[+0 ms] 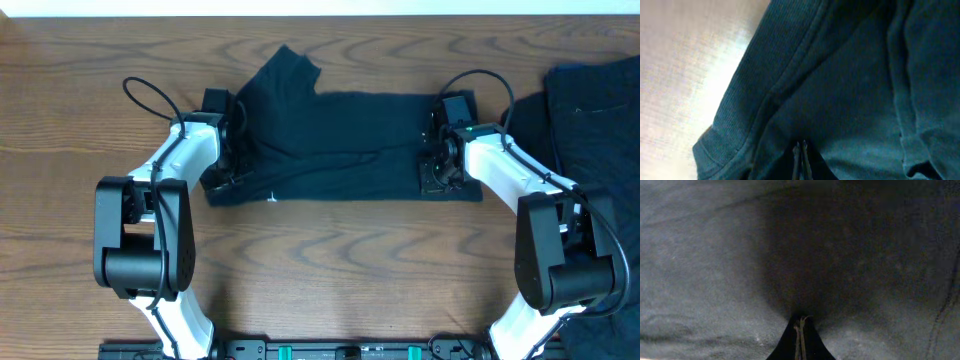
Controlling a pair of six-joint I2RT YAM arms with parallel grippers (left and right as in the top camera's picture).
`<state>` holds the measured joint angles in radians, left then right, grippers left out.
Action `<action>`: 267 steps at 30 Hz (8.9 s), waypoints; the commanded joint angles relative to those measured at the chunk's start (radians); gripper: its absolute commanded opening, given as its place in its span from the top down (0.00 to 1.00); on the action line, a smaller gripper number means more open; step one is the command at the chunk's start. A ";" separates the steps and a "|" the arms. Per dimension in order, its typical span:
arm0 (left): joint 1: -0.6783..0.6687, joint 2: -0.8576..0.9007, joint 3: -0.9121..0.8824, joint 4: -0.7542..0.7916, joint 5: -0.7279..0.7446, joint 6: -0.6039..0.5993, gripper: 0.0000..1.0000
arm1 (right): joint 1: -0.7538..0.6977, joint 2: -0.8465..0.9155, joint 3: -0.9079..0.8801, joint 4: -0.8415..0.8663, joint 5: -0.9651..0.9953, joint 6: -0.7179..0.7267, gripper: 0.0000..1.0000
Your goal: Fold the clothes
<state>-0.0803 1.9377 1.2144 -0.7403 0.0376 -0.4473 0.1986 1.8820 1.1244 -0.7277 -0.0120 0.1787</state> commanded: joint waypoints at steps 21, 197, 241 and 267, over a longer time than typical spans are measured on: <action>0.005 0.014 -0.018 -0.423 -0.031 -0.005 0.94 | -0.010 0.022 -0.026 -0.283 -0.003 0.139 0.99; -0.065 0.352 0.363 0.394 -0.091 0.540 0.62 | -0.243 0.101 0.083 0.423 -0.063 -0.218 0.48; -0.067 0.162 0.364 0.322 -0.064 0.528 0.94 | -0.244 0.167 0.108 0.419 -0.153 -0.217 0.99; -0.068 -0.080 0.338 -0.389 -0.064 0.181 0.94 | -0.298 -0.137 0.105 -0.143 -0.239 -0.202 0.99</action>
<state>-0.1524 1.8679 1.5711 -1.0966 -0.0227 -0.2108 -0.0887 1.7622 1.2335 -0.8513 -0.2474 -0.0334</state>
